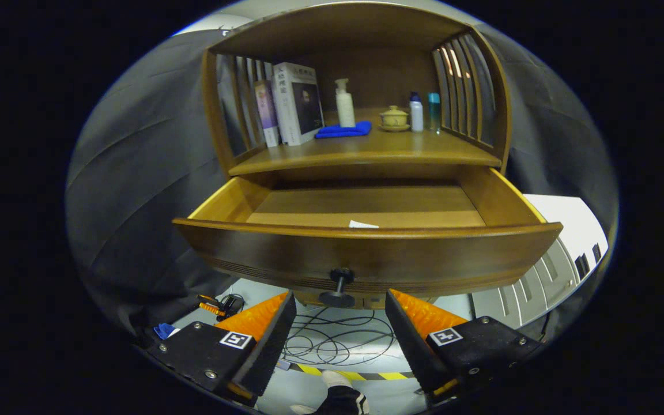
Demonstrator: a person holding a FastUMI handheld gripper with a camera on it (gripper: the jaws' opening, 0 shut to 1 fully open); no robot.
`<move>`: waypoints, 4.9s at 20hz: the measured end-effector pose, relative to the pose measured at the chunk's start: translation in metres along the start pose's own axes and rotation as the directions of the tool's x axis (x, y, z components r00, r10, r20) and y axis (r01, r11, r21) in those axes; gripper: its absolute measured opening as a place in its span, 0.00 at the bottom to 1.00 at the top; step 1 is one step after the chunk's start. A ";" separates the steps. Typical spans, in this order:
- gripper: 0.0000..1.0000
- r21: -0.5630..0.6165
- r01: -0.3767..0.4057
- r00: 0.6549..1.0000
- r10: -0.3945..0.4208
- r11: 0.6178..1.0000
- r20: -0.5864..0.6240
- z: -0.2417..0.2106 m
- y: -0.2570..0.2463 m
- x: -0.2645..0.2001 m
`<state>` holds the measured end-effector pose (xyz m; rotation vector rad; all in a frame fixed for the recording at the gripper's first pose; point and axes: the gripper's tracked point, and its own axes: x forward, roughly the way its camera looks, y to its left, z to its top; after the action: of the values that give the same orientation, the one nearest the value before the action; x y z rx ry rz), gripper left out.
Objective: Pull open the drawer, take out the items inside it, and place them on the countertop above the cabinet.
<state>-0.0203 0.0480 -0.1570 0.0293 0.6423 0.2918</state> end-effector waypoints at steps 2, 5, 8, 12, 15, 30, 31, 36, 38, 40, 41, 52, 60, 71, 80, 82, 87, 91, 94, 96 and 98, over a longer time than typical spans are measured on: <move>0.96 -0.035 -0.025 0.999 0.025 0.999 0.023 0.022 0.006 -0.005; 0.96 -0.044 -0.037 0.997 0.040 0.998 0.067 0.061 0.008 -0.001; 0.96 -0.009 -0.038 0.997 0.039 0.999 0.066 0.088 0.004 0.016; 0.96 0.034 0.003 1.000 -0.003 0.999 -0.016 0.096 -0.008 0.051; 0.95 0.076 -0.007 0.994 0.015 0.997 -0.104 0.096 -0.008 0.079; 0.96 0.023 0.092 0.852 -0.067 0.995 -0.520 0.032 -0.033 0.154; 0.96 0.032 0.089 0.839 -0.058 0.996 -0.542 0.029 -0.031 0.156; 0.96 0.012 0.116 0.785 -0.084 0.993 -0.613 0.011 -0.032 0.159; 0.96 -0.006 0.119 0.768 -0.096 0.993 -0.634 0.003 -0.032 0.159; 0.96 -0.018 0.117 0.753 -0.101 0.993 -0.651 -0.005 -0.030 0.159; 0.96 -0.016 0.115 0.745 -0.097 0.993 -0.660 -0.009 -0.029 0.159; 0.46 0.144 0.187 0.758 -0.049 0.972 -0.650 -0.012 -0.038 0.159; 0.37 0.179 0.166 0.812 -0.031 0.970 -0.583 -0.003 -0.039 0.150; 0.37 0.330 0.213 0.834 0.005 0.920 -0.552 0.011 -0.039 0.164; 0.59 0.237 0.237 0.754 -0.025 0.942 -0.657 -0.010 -0.032 0.176; 0.40 0.250 0.187 0.762 0.021 0.950 -0.648 -0.011 -0.029 0.177; 0.30 0.258 0.166 0.816 0.014 0.952 -0.577 0.004 -0.040 0.171; 0.30 0.241 0.081 0.869 0.050 0.967 -0.492 0.034 -0.038 0.156; 0.30 0.202 0.030 0.892 0.065 0.979 -0.448 0.056 -0.040 0.139; 0.30 0.185 0.000 0.905 0.079 0.983 -0.419 0.069 -0.038 0.129; 0.30 0.188 -0.021 0.920 0.092 0.982 -0.380 0.085 -0.036 0.125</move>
<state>0.1348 0.0536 -0.1662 0.1682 1.0636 0.2974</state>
